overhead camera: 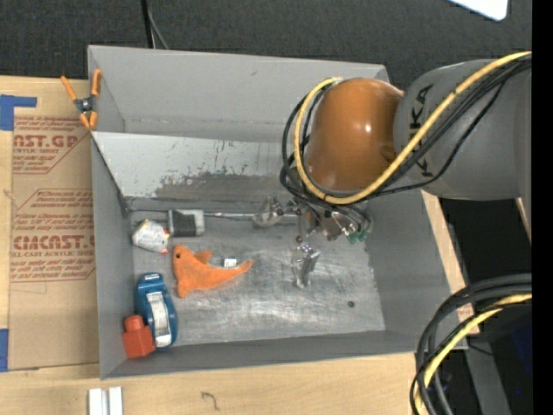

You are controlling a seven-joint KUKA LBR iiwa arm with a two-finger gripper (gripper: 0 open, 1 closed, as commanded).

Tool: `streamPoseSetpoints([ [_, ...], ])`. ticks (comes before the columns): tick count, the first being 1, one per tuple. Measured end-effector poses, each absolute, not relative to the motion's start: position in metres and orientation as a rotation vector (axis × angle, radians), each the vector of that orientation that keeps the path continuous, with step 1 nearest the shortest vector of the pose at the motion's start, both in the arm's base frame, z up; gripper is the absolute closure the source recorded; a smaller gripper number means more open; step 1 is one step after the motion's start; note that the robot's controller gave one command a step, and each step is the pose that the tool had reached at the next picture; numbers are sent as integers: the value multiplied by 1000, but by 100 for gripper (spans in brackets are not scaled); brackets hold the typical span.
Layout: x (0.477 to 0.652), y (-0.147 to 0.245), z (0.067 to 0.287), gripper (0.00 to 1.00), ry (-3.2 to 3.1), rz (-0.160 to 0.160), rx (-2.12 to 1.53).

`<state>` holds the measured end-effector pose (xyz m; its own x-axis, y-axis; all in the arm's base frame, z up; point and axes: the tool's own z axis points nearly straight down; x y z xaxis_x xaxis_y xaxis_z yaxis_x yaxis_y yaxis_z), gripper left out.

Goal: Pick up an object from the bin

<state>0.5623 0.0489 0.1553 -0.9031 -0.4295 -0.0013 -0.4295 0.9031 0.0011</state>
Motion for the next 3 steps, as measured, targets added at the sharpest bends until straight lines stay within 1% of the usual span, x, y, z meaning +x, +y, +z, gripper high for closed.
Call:
streamPoseSetpoints([
  [1, 563, 49, 156, 0, 3063, 2, -690],
  [2, 566, 70, 120, 0, 3029, -2, -803],
  [3, 566, 100, 74, 100, 2987, 2, -945],
])
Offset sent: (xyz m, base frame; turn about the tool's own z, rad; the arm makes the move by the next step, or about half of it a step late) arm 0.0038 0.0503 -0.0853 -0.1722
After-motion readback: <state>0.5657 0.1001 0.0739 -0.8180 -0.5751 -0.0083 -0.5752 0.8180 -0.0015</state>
